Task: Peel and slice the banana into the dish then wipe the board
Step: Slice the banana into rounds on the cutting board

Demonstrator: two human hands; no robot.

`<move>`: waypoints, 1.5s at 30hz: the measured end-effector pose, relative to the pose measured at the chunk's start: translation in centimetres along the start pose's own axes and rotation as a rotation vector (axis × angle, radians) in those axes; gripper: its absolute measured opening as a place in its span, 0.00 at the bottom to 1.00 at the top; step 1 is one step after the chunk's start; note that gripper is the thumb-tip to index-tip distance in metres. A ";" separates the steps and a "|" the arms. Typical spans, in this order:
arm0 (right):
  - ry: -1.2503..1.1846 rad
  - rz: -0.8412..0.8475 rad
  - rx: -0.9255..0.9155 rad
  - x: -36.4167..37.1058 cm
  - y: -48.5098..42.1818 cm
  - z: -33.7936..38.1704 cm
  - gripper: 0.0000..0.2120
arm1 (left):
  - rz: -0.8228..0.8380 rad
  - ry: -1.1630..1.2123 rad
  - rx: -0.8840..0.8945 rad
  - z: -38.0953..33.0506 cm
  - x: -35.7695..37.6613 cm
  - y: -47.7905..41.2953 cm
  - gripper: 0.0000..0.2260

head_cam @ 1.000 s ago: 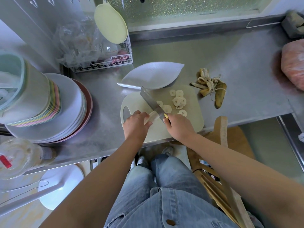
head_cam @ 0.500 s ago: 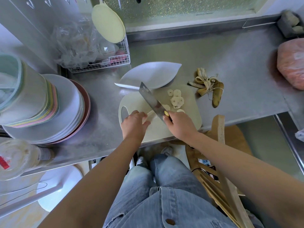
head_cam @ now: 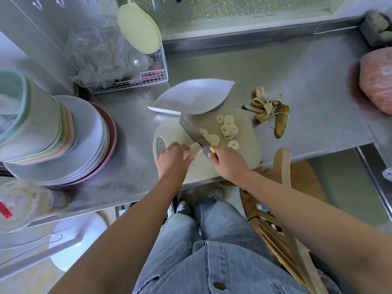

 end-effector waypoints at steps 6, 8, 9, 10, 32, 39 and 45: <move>-0.007 -0.018 -0.012 -0.1 0.3 -0.2 0.14 | -0.003 0.015 -0.008 0.0 -0.1 0.1 0.12; -0.032 -0.067 -0.014 -1.0 0.3 -0.2 0.15 | -0.004 0.019 -0.011 0.0 0.0 0.0 0.12; -0.043 -0.091 -0.018 -1.4 0.2 -0.2 0.16 | -0.002 0.017 -0.013 0.1 0.0 0.0 0.12; -0.048 -0.103 -0.024 -1.8 0.2 -0.1 0.16 | 0.000 0.015 -0.014 0.1 0.0 0.0 0.12; 0.036 0.001 0.009 0.4 0.2 0.2 0.14 | 0.002 0.002 -0.010 -0.1 -0.2 0.2 0.12; -0.050 -0.077 -0.044 -1.9 0.4 0.1 0.15 | 0.027 0.009 0.000 0.7 0.3 0.9 0.18; -0.059 -0.069 -0.075 -2.1 0.3 0.3 0.15 | 0.014 0.013 -0.004 0.5 0.2 0.8 0.15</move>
Point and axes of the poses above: each hand's wrist, its own y-axis away from the middle knuckle, its own x-axis out of the palm, z = x × y, the point moved 6 cm from there along -y, towards the middle knuckle, and after that the axes turned 5 degrees about -z, right-handed, at the moved point
